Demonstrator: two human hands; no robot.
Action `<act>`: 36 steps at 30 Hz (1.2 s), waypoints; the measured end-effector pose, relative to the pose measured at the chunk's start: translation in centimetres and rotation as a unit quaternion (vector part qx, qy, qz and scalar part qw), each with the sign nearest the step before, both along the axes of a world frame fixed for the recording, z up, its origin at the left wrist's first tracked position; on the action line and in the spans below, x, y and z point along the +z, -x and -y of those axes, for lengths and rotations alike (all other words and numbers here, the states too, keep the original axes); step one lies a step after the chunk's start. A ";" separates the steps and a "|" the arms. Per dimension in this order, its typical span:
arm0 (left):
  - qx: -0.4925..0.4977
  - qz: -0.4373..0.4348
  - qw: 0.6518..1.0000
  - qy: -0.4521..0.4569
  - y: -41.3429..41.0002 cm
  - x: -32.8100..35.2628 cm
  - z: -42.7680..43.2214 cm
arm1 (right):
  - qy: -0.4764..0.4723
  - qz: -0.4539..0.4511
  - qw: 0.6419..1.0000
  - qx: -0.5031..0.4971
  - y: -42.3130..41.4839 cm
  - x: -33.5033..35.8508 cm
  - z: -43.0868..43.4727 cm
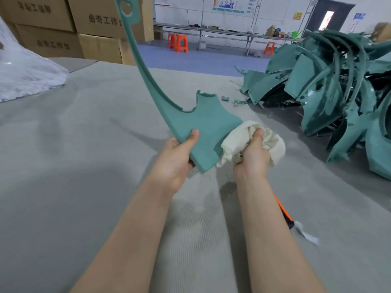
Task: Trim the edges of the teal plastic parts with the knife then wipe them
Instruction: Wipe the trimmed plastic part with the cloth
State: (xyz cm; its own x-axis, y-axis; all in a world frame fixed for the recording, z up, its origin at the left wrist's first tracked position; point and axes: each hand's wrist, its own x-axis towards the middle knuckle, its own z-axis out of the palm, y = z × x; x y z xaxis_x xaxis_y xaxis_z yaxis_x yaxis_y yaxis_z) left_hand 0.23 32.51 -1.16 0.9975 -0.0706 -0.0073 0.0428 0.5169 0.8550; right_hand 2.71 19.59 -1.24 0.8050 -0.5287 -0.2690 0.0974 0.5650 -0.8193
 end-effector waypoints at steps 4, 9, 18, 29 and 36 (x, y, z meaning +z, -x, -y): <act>0.059 -0.025 0.987 0.148 -0.2 0.6 0.0 | -0.122 0.027 0.990 0.064 0.6 0.1 0.0; 0.098 -0.039 0.982 0.156 -0.3 0.6 0.0 | 0.196 0.009 0.922 0.333 2.2 0.1 -4.0; 0.042 -0.035 0.984 0.169 0.3 0.6 0.9 | 0.405 -0.020 0.903 0.140 1.6 -0.6 -4.5; 0.162 0.072 0.973 -0.151 0.1 0.4 -1.8 | 0.324 -0.051 0.940 0.088 0.3 -0.6 1.1; 0.206 0.046 0.974 -0.081 -0.4 0.1 -1.4 | 0.194 -0.005 0.975 -0.111 1.0 0.3 1.2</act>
State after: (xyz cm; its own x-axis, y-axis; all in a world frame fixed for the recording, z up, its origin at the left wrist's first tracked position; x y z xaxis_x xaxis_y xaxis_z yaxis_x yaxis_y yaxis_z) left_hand 0.60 33.92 -1.10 0.9378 0.3304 0.1064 -0.2211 0.3322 0.9169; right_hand 1.76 18.40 -0.96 0.6579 -0.7528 -0.0225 0.1719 0.1792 -0.9687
